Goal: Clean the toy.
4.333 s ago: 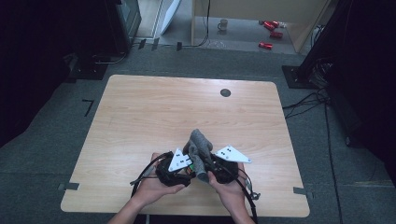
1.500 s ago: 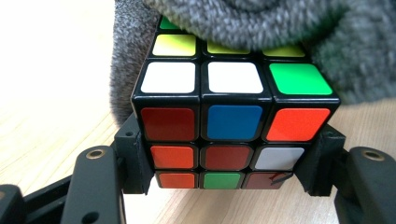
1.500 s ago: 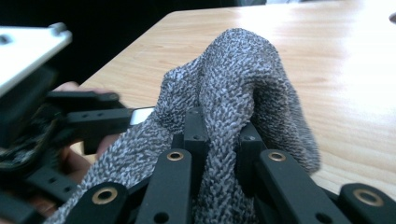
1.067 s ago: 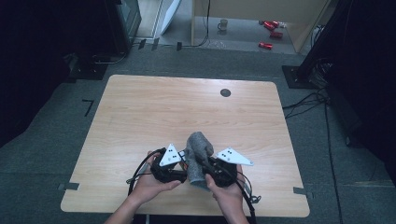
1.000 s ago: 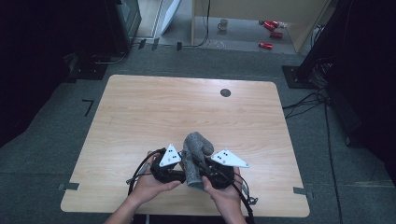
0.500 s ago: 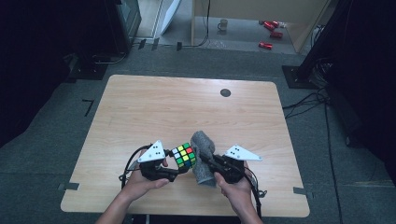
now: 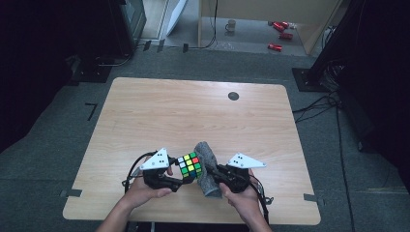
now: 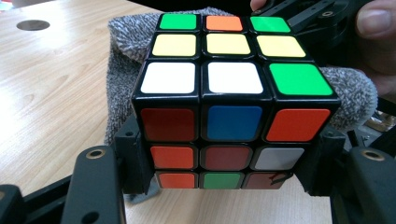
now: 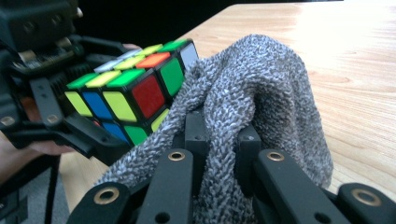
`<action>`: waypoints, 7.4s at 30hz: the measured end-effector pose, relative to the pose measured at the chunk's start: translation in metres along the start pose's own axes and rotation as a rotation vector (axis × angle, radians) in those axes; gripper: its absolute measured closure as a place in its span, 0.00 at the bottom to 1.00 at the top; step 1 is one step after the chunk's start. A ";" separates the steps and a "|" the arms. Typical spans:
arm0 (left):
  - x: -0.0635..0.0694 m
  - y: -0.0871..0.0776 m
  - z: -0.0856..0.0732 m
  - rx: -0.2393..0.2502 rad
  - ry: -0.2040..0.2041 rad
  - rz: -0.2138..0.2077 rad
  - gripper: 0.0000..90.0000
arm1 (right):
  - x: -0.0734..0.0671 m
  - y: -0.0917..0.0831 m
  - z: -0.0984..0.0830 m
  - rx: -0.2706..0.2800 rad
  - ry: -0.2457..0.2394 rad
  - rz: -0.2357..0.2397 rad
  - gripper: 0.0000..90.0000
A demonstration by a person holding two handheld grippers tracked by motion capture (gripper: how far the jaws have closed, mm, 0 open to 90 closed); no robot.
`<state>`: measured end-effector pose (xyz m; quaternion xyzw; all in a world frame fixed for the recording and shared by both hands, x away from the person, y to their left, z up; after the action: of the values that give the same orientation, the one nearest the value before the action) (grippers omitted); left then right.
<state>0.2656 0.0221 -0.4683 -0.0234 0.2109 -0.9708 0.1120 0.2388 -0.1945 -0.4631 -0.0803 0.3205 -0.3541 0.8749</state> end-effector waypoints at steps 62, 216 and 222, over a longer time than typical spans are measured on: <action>0.008 0.007 0.003 0.010 -0.023 -0.053 0.39 | -0.015 -0.010 0.002 0.148 0.048 -0.053 0.92; -0.012 -0.015 0.020 0.231 -0.308 0.002 0.39 | -0.030 0.012 -0.014 0.154 -0.179 0.013 0.91; -0.010 -0.011 0.019 0.205 -0.292 0.009 0.39 | -0.047 0.026 -0.028 0.095 -0.240 0.041 0.91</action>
<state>0.2744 0.0262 -0.4460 -0.1515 0.0923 -0.9730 0.1477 0.2104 -0.1416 -0.4705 -0.0740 0.1977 -0.3387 0.9169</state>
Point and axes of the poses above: each handheld gripper's, and its own axes: y roughly forward along the jaws, z roughly out of its top, x roughly to its right, the point moved 3 cm from there along y, roughly forward along the jaws, and after that the axes turned 11 degrees about y, right-handed, at the moved point
